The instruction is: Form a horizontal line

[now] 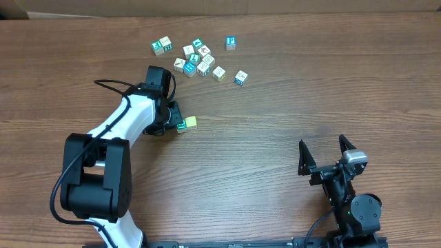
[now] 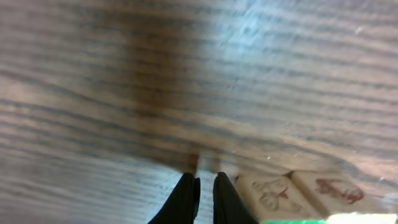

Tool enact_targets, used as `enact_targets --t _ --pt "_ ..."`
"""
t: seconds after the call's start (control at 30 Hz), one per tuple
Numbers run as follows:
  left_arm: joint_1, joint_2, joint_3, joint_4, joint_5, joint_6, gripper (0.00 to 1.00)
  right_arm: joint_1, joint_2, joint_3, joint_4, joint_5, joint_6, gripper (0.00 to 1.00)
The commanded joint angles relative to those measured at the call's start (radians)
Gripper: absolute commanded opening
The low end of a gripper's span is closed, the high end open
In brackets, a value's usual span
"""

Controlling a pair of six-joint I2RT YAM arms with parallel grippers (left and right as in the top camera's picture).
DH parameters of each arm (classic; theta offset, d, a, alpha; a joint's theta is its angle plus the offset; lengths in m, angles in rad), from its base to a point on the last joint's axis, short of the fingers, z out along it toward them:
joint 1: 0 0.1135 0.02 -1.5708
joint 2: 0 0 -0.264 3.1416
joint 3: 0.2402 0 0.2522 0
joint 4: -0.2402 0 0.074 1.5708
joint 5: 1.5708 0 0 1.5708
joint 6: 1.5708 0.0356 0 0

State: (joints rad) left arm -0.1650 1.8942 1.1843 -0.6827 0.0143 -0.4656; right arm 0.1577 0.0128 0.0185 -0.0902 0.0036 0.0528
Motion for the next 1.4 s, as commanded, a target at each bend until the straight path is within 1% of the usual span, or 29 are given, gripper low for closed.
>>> enact_targets --t 0.0,0.2,0.43,0.53,0.67,0.8,0.97,1.03,1.17,1.27,1.33,1.37 --pt "-0.006 -0.015 -0.003 -0.042 0.005 -0.01 0.06 -0.003 -0.01 -0.01 0.006 -0.006 0.007 1.0" --pt "-0.006 -0.015 -0.003 -0.154 0.132 -0.01 0.06 -0.003 -0.01 -0.01 0.006 -0.006 0.007 1.0" --pt "-0.006 -0.015 -0.004 -0.159 0.213 -0.01 0.06 -0.003 -0.01 -0.01 0.006 -0.006 0.007 1.0" --pt "-0.007 -0.015 -0.004 -0.153 0.215 -0.016 0.05 -0.003 -0.01 -0.01 0.006 -0.006 0.007 1.0" --pt "-0.007 -0.015 -0.004 -0.152 0.216 -0.07 0.04 -0.003 -0.01 -0.01 0.006 -0.006 0.007 1.0" --pt "-0.006 -0.015 -0.003 -0.186 0.215 -0.071 0.04 -0.003 -0.01 -0.01 0.006 -0.006 0.007 1.0" --pt "-0.007 -0.015 -0.003 -0.177 0.216 -0.071 0.04 -0.003 -0.01 -0.01 0.006 -0.006 0.007 1.0" --pt "-0.007 -0.018 0.005 -0.197 0.216 -0.069 0.04 -0.003 -0.01 -0.01 0.006 -0.006 0.007 1.0" --pt "-0.007 -0.04 0.084 -0.286 0.116 -0.063 0.04 -0.003 -0.01 -0.01 0.006 -0.006 0.007 1.0" --pt "-0.008 -0.076 0.208 -0.386 0.055 -0.063 0.05 -0.003 -0.01 -0.01 0.006 -0.006 0.007 1.0" --pt "-0.021 -0.09 0.296 -0.435 0.054 -0.063 0.07 -0.003 -0.01 -0.01 0.006 -0.006 0.007 1.0" --pt "-0.031 -0.092 0.333 -0.453 0.051 -0.061 0.11 -0.003 -0.01 -0.01 0.006 -0.006 0.007 1.0"
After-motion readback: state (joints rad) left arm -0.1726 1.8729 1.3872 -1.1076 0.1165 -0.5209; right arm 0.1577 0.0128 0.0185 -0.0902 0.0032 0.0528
